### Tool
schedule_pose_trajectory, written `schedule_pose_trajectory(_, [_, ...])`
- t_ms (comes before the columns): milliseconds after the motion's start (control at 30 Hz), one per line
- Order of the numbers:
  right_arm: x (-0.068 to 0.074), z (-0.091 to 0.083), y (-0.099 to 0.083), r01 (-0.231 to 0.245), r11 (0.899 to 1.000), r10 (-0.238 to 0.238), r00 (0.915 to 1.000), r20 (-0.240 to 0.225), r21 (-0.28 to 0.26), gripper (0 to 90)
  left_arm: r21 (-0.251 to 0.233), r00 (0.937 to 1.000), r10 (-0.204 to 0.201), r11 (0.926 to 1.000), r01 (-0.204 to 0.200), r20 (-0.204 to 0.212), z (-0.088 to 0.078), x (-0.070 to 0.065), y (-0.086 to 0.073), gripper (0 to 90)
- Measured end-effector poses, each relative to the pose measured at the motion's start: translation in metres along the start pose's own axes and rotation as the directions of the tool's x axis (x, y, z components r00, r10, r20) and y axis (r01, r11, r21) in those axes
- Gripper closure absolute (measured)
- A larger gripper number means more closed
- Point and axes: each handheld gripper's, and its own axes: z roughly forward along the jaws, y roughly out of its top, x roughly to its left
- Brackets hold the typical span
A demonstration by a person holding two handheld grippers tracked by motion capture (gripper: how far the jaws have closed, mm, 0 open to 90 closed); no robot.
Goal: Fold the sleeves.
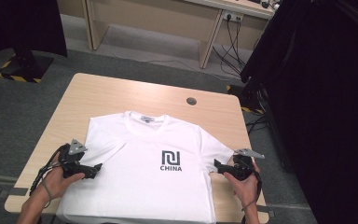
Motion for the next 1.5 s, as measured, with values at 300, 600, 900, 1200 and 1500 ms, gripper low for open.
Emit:
schedule_pose_trajectory(300, [-0.004, 0.012, 0.014, -0.009, 1.0, 0.009, 0.9999, 0.011, -0.005, 13.2, 0.0, 1.0, 0.0, 1.0, 0.0, 0.001, 0.0, 0.0, 0.0, 0.0])
schedule_pose_trajectory(600, [-0.012, 0.023, 0.016, -0.006, 1.0, 0.005, 0.9993, 0.037, 0.03, 13.3, 0.0, 1.0, 0.001, 1.0, -0.001, 0.0, 0.0, 0.0, 0.0, 0.0])
schedule_pose_trajectory(900, [-0.021, 0.027, 0.018, -0.025, 0.999, 0.022, 0.9977, 0.064, 0.042, 13.3, 0.0, 1.0, 0.001, 1.0, -0.001, 0.001, 0.0, 0.0, 0.0, 0.0])
schedule_pose_trajectory(1200, [-0.028, 0.035, 0.021, -0.043, 0.997, 0.038, 0.996, 0.081, 0.059, 19.4, 0.0, 1.0, 0.0, 1.0, 0.0, 0.001, 0.0, 0.0, 0.0, 0.0])
schedule_pose_trajectory(1500, [-0.034, 0.04, 0.018, -0.038, 0.997, 0.031, 0.9927, 0.117, 0.061, 39.1, 0.0, 1.0, 0.0, 1.0, 0.0, 0.001, 0.0, 0.0, 0.0, 0.0])
